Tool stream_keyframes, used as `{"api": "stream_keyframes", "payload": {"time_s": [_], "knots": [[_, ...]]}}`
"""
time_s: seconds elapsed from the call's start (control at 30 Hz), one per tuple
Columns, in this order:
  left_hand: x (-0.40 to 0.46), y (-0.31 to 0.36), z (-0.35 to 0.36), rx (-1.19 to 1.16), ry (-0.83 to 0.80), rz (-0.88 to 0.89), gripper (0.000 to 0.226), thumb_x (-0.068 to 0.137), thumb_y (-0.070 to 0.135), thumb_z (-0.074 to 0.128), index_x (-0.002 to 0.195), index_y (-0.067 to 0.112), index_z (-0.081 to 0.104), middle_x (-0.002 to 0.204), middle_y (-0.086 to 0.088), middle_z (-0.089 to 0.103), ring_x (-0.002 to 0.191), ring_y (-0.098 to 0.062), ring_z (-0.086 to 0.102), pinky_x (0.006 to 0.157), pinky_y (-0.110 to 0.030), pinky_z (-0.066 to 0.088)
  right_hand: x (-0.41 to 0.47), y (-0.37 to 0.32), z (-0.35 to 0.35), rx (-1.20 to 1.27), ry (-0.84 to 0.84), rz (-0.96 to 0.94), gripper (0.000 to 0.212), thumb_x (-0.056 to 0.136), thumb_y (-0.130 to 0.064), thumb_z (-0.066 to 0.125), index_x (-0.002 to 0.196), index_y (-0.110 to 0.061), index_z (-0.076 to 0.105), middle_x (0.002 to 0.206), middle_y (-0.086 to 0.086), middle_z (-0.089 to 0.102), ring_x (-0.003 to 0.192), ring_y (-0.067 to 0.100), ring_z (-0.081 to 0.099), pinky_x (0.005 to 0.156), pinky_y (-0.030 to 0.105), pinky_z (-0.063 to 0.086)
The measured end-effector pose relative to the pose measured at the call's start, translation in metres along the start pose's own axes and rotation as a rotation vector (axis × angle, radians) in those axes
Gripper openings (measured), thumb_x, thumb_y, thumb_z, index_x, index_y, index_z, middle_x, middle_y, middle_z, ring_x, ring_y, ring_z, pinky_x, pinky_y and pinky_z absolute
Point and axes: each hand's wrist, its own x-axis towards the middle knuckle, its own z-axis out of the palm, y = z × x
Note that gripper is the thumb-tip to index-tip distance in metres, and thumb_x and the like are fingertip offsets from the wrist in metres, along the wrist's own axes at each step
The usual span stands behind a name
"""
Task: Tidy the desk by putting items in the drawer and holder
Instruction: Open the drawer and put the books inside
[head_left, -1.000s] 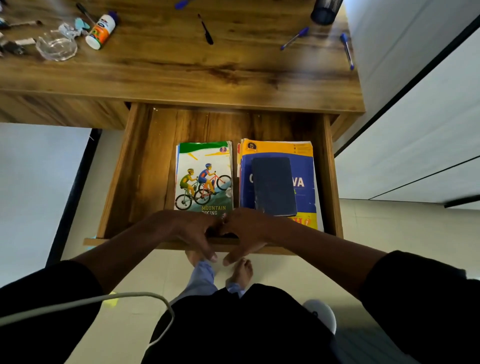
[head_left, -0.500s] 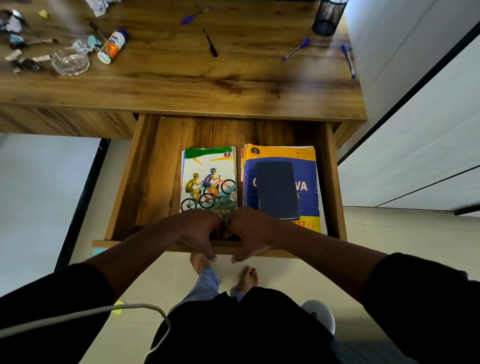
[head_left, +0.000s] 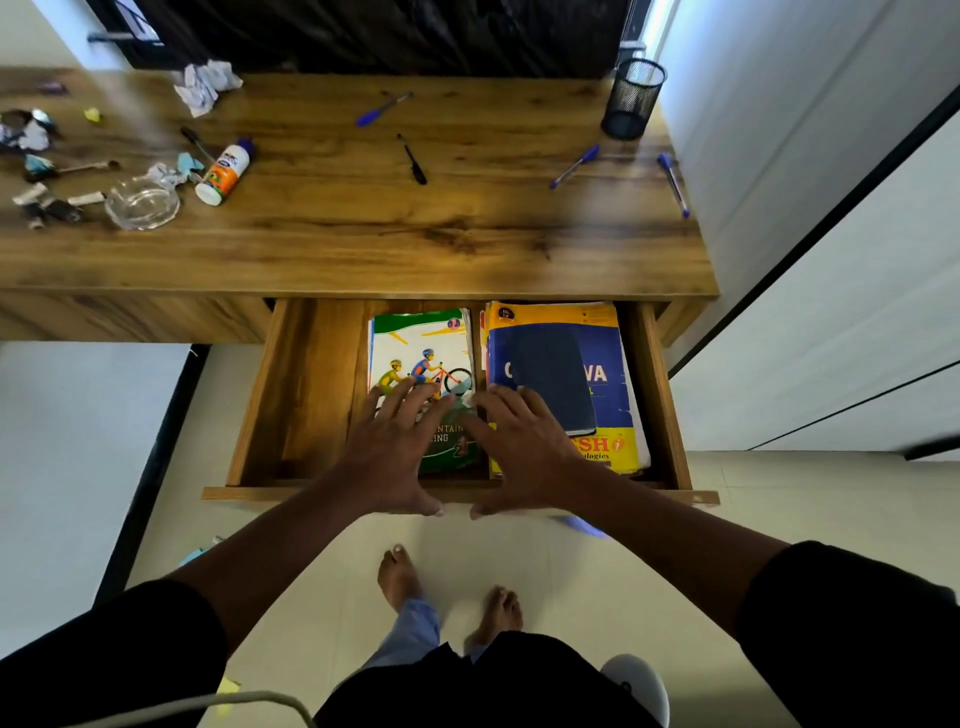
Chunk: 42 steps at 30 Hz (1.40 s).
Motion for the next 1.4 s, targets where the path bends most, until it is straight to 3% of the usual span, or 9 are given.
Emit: {"api": "stream_keyframes", "payload": {"time_s": [0.1, 0.2, 0.43, 0.67, 0.8, 0.97, 1.17, 1.27, 1.4], "knots": [[0.02, -0.007, -0.006, 0.023, -0.018, -0.021, 0.146, 0.053, 0.091, 0.066, 0.161, 0.028, -0.009, 0.171, -0.005, -0.006, 0.156, -0.033, -0.012, 0.124, -0.057, -0.001, 0.011, 0.01, -0.006, -0.021, 0.006, 0.068, 0.124, 0.061, -0.094, 0.06, 0.158, -0.024, 0.026, 0.165, 0.017, 0.024, 0.152, 0.039, 0.021, 0.122, 0.06, 0.019], [0.041, -0.014, -0.017, 0.045, -0.031, -0.053, 0.149, 0.056, 0.089, 0.068, 0.159, 0.024, -0.018, 0.169, -0.005, -0.02, 0.154, -0.03, -0.023, 0.124, -0.057, -0.009, 0.026, 0.02, -0.01, -0.041, 0.018, 0.132, 0.129, 0.063, -0.093, 0.058, 0.161, -0.019, 0.019, 0.167, 0.018, 0.019, 0.154, 0.04, 0.017, 0.122, 0.062, 0.016], [0.087, -0.032, -0.037, 0.091, -0.009, -0.106, 0.152, 0.055, 0.088, 0.067, 0.16, 0.017, -0.017, 0.168, -0.009, -0.024, 0.153, -0.029, -0.026, 0.122, -0.059, -0.011, 0.065, 0.043, -0.022, -0.064, -0.002, 0.277, 0.138, 0.067, -0.093, 0.056, 0.162, -0.019, -0.009, 0.17, 0.018, -0.009, 0.157, 0.036, -0.009, 0.125, 0.059, 0.0], [0.135, -0.052, -0.051, 0.145, -0.033, -0.069, 0.158, 0.055, 0.087, 0.068, 0.157, 0.007, -0.022, 0.164, -0.018, -0.029, 0.151, -0.035, -0.029, 0.123, -0.057, -0.008, 0.109, 0.064, -0.044, -0.113, -0.065, 0.328, 0.145, 0.063, -0.086, 0.069, 0.162, -0.014, -0.008, 0.169, 0.021, -0.009, 0.156, 0.042, -0.006, 0.124, 0.062, 0.006], [0.153, -0.06, -0.058, 0.145, -0.078, -0.04, 0.152, 0.061, 0.081, 0.07, 0.158, 0.004, -0.017, 0.166, -0.022, -0.021, 0.154, -0.039, -0.019, 0.125, -0.055, -0.003, 0.129, 0.073, -0.051, -0.126, -0.146, 0.388, 0.147, 0.065, -0.082, 0.072, 0.161, -0.01, -0.012, 0.168, 0.023, -0.013, 0.155, 0.043, -0.009, 0.125, 0.059, 0.003], [0.165, -0.066, -0.055, 0.171, -0.046, 0.015, 0.137, 0.07, 0.075, 0.068, 0.16, 0.002, -0.005, 0.168, -0.025, -0.002, 0.155, -0.041, 0.0, 0.127, -0.052, 0.009, 0.142, 0.078, -0.052, -0.037, -0.105, 0.426, 0.142, 0.063, -0.07, 0.082, 0.161, -0.008, 0.001, 0.168, 0.023, 0.004, 0.155, 0.042, 0.008, 0.126, 0.054, 0.012], [0.172, -0.074, -0.062, 0.204, -0.03, 0.069, 0.126, 0.076, 0.072, 0.069, 0.161, 0.004, 0.005, 0.166, -0.025, 0.01, 0.154, -0.041, 0.014, 0.125, -0.047, 0.021, 0.156, 0.07, -0.053, -0.058, -0.118, 0.472, 0.128, 0.068, -0.057, 0.085, 0.158, -0.004, 0.009, 0.163, 0.027, 0.011, 0.151, 0.05, 0.014, 0.123, 0.059, 0.018], [0.175, -0.074, -0.068, 0.225, -0.028, 0.083, 0.116, 0.079, 0.066, 0.071, 0.159, 0.003, 0.014, 0.164, -0.027, 0.018, 0.152, -0.04, 0.023, 0.122, -0.045, 0.03, 0.163, 0.067, -0.058, -0.092, -0.134, 0.485, 0.119, 0.067, -0.048, 0.089, 0.152, -0.002, 0.02, 0.157, 0.028, 0.022, 0.145, 0.05, 0.025, 0.12, 0.056, 0.029], [0.182, -0.075, -0.072, 0.22, -0.015, 0.07, 0.098, 0.084, 0.056, 0.072, 0.155, 0.004, 0.029, 0.157, -0.026, 0.034, 0.143, -0.039, 0.039, 0.11, -0.044, 0.044, 0.173, 0.065, -0.065, -0.134, -0.137, 0.492, 0.097, 0.066, -0.042, 0.087, 0.141, -0.005, 0.037, 0.141, 0.024, 0.042, 0.128, 0.044, 0.045, 0.103, 0.05, 0.048]]}}
